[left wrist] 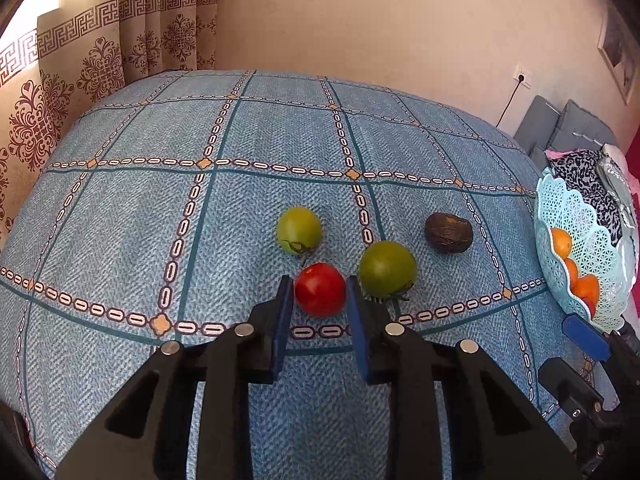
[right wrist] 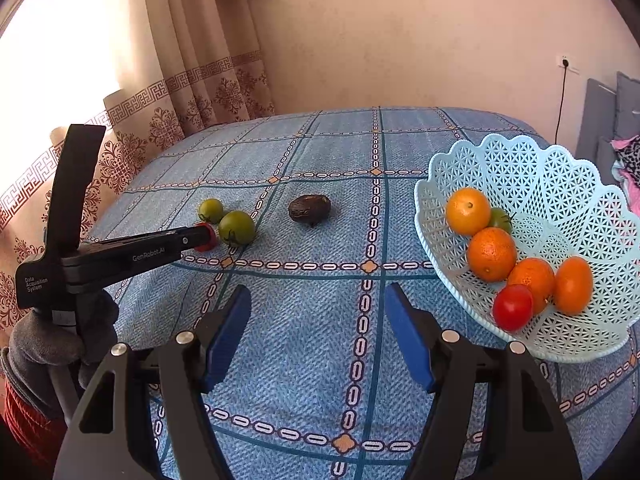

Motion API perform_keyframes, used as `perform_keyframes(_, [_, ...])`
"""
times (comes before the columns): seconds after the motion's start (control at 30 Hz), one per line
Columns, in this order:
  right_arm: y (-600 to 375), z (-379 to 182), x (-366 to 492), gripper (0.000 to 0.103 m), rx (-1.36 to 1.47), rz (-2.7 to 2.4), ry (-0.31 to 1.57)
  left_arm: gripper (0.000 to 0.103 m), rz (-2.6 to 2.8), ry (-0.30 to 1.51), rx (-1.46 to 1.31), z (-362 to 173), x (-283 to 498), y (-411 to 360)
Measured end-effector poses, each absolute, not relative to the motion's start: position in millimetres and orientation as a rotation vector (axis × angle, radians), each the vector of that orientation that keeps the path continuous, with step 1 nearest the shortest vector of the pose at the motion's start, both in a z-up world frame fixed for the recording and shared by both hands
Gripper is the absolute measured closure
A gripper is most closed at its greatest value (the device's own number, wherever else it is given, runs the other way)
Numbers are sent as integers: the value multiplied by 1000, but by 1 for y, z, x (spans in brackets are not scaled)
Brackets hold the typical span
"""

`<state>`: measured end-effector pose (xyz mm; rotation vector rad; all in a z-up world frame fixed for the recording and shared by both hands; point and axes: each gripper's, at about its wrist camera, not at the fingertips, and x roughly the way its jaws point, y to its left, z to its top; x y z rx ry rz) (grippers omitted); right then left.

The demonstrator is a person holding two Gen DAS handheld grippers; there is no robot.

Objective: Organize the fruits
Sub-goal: 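Grasp the large green tomato beside the avocado with the right tool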

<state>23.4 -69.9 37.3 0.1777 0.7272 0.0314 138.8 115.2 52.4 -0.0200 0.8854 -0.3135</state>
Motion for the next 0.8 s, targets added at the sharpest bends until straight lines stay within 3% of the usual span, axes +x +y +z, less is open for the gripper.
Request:
perform_keyframes(0.4, [-52,32,44,34,164,71,762,76,-341,889,-24,54,135,115])
perform_keyframes(0.8, [-30,26,87,34,131,138,811,76,-248,771,10,77,116,130])
